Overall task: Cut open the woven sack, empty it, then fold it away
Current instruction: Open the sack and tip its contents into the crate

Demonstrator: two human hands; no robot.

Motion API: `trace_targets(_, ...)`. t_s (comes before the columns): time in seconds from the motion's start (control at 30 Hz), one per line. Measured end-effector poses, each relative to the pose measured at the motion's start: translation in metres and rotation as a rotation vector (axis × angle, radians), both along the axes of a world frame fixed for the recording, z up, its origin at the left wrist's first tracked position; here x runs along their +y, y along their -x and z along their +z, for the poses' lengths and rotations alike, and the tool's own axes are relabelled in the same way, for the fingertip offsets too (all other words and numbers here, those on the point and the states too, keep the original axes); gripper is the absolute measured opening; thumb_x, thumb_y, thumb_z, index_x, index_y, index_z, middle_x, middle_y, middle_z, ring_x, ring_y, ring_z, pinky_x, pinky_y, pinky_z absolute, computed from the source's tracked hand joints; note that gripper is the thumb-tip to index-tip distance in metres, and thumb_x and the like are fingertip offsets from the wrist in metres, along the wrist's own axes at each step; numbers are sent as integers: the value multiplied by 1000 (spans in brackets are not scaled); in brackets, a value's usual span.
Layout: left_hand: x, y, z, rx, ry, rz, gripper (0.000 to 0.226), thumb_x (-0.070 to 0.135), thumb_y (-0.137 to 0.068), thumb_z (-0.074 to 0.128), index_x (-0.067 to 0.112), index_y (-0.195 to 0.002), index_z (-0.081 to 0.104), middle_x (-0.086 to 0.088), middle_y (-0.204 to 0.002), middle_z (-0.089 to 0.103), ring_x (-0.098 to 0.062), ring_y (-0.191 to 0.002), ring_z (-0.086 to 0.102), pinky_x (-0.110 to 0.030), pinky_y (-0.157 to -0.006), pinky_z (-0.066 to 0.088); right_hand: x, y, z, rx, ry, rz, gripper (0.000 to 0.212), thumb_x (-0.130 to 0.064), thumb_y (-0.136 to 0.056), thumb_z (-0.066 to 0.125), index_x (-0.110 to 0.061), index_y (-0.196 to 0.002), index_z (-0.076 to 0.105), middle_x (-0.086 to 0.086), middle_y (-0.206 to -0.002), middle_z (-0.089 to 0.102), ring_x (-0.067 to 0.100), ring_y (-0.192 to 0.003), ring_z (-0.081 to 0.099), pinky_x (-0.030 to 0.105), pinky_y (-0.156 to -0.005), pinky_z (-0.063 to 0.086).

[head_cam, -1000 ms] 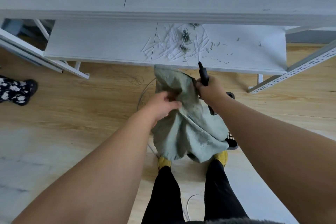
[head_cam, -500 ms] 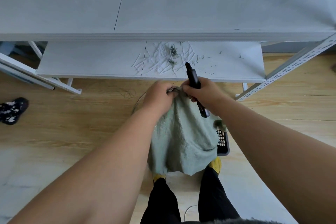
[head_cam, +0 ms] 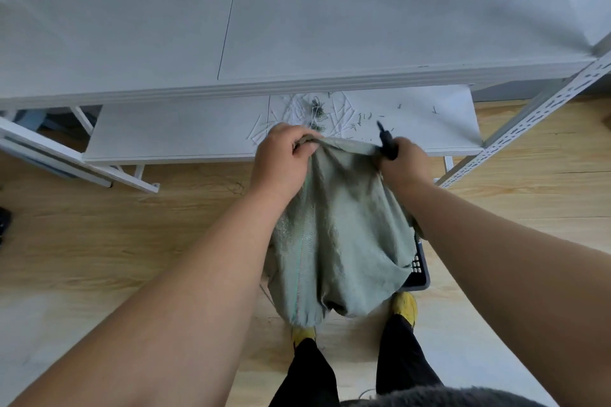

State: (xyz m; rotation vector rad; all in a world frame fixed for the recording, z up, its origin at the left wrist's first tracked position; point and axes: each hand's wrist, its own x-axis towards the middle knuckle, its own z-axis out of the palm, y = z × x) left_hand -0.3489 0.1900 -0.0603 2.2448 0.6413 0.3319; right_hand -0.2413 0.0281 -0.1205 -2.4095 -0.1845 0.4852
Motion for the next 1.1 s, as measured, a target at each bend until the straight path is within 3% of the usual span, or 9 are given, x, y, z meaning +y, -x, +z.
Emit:
trace_targets(0.1,7,-5,21,-96,-25,109,14,16,-89,62,13,-99,71,-6,-102,64,-12,-90,54,-14,-71,33,8,2,34,-120,-141,-103,17,-11,-90,53,-11,-106,58,4,-89,57,23,-80,48,27,-67,33)
trace_targets(0.2,7,-11,43,-168,4,86,13,21,-90,60,15,-97,70,-4,-98,66,-17,-91,58,-18,-71,34,8,7,64,-191,-180,-171,23,-10,-89,52,-10,-111,58,8,-99,63,25,-86,51,27,-69,34)
trace_targets(0.3,2,-12,61,-243,31,22,17,22,-91,58,16,-103,68,-3,-105,64,-12,-94,57,-16,-75,36,2,13,93,-301,-200,-263,22,-10,-88,51,-10,-109,58,7,-98,64,26,-86,52,28,-66,32)
trace_targets(0.43,1,2,64,-162,35,-111,15,23,-91,58,17,-101,69,-4,-106,66,-17,-98,60,-22,-80,41,-4,28,107,-292,-145,-272,24,-9,-87,50,-10,-109,59,7,-97,64,25,-86,53,28,-67,34)
trace_targets(0.7,0,32,62,-139,87,-15,20,26,-93,56,13,-105,67,-6,-106,67,-20,-99,60,-23,-79,40,1,49,122,-398,-249,-239,19,-8,-85,51,-10,-101,60,7,-94,65,26,-86,57,34,-68,43)
trace_targets(0.83,-23,42,46,26,113,-85,29,21,-91,61,19,-121,60,-4,-122,58,-15,-108,54,-20,-85,35,-11,46,129,-221,-90,-33,10,-10,-80,59,-16,-88,62,4,-82,65,26,-81,61,29,-65,43)
trace_targets(0.93,-41,42,40,83,175,-143,64,25,-83,72,31,-139,42,-1,-128,43,-9,-108,45,-19,-88,31,-19,50,130,-142,-144,76,17,-9,-76,67,-24,-83,63,-3,-79,64,17,-74,61,24,-67,48)
trace_targets(1.0,-55,36,37,106,238,-216,76,30,-79,77,33,-143,37,0,-134,42,-10,-118,45,-20,-92,33,-19,57,126,-87,-206,186,19,-7,-75,67,-21,-87,65,-8,-74,61,8,-66,57,15,-58,44)
trace_targets(1.1,-70,32,33,186,205,-223,38,34,-79,76,24,-113,62,4,-107,63,-16,-102,62,-26,-77,48,-28,60,117,56,-371,202,20,-4,-75,70,-20,-86,66,-9,-70,61,4,-60,56,17,-59,44)
